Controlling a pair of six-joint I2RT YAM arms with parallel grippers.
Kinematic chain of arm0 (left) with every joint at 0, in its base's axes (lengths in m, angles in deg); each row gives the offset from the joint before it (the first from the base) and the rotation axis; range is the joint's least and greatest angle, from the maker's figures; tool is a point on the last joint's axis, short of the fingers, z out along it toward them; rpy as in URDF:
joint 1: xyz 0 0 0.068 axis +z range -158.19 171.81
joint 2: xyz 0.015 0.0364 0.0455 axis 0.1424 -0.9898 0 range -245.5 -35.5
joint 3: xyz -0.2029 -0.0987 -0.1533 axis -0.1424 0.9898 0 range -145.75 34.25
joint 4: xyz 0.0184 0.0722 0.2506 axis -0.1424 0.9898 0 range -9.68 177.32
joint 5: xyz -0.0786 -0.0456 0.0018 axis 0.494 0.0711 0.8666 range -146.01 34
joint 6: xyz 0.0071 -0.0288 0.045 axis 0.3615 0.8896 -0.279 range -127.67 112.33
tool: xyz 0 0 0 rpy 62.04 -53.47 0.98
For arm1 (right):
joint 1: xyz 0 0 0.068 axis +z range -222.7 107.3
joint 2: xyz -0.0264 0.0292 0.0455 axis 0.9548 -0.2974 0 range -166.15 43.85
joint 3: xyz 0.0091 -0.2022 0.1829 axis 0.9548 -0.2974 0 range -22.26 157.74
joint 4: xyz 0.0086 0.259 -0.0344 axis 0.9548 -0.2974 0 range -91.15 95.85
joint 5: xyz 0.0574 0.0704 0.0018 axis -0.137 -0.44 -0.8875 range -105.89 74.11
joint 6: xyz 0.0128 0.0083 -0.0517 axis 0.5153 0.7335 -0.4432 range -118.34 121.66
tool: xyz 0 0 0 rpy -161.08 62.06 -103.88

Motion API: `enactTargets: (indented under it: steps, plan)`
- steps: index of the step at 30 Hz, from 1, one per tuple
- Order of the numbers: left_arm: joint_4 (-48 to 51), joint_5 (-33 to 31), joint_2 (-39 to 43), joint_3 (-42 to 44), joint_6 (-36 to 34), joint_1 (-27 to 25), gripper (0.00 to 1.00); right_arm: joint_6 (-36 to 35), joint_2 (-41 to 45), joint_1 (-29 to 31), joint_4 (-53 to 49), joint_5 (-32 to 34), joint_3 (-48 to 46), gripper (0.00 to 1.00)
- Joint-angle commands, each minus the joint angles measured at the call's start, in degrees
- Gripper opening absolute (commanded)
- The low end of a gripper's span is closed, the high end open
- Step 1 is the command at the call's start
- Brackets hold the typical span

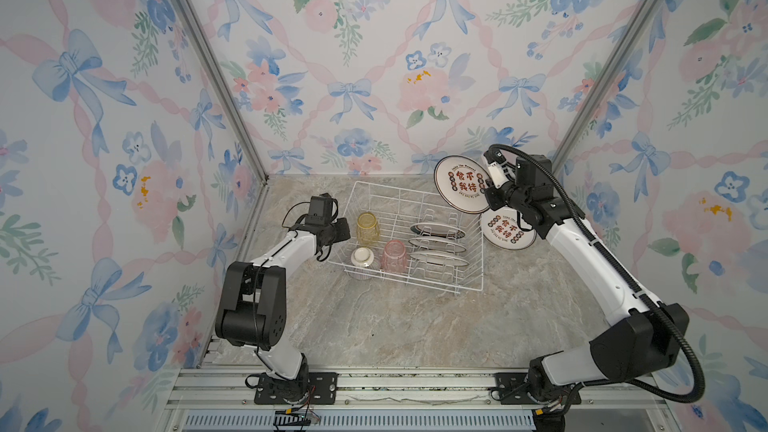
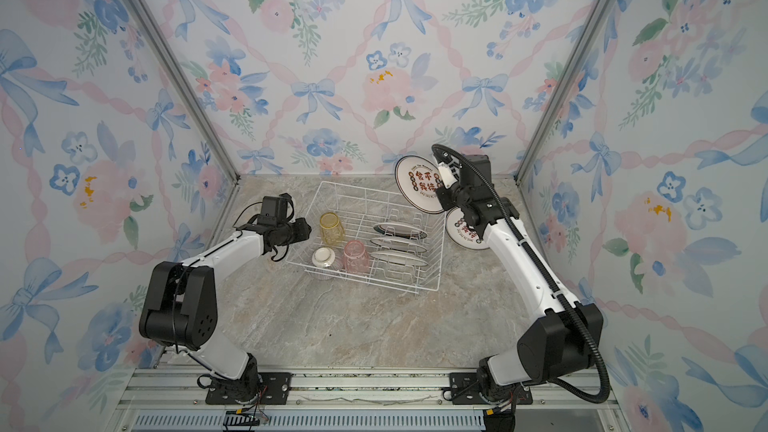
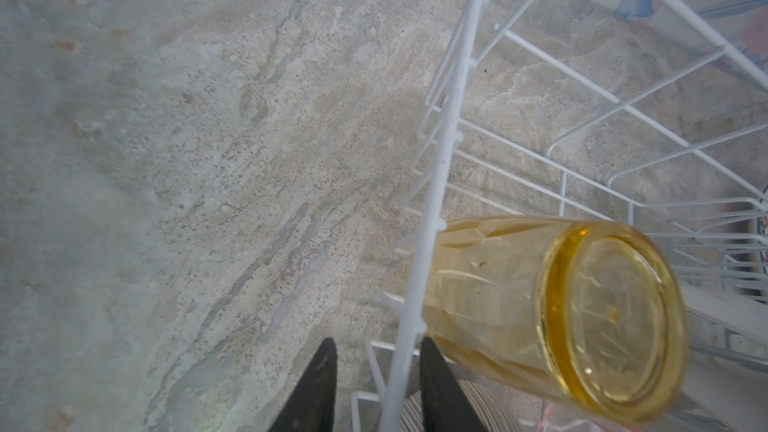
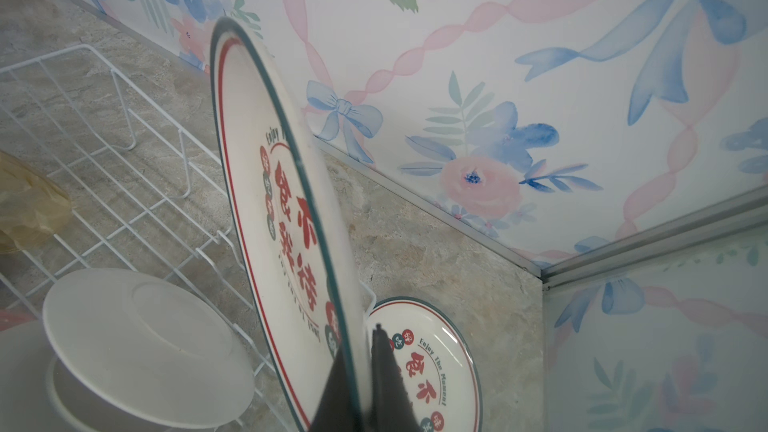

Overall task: Unload the mixed dishes from the dish rack
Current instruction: 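Lift the printed plate up out of the rack with the right gripper, then lower the held plate onto the printed plate on the table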

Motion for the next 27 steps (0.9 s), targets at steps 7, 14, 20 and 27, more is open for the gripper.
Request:
enactTargets:
  steps: [7,14,20,27]
  plan:
    - [0.8,0.5,-0.7,-0.6,-0.4,0.1,0.35,28.2,4.6,-16.2,9.3,-13.2,-2.2,0.00]
    - [0.8,0.5,-0.7,-0.3,-0.2,0.1,0.35,43.5,2.6,-25.1,9.5,-16.8,-4.0,0.00]
    - [0.7,0.3,-0.6,-0.3,-0.1,0.1,0.35,52.0,0.9,-29.2,9.4,-17.7,-7.4,0.00]
    - [0.7,0.4,-0.5,-0.3,0.3,0.1,0.35,61.1,-1.8,-32.7,11.5,-22.1,-14.3,0.00]
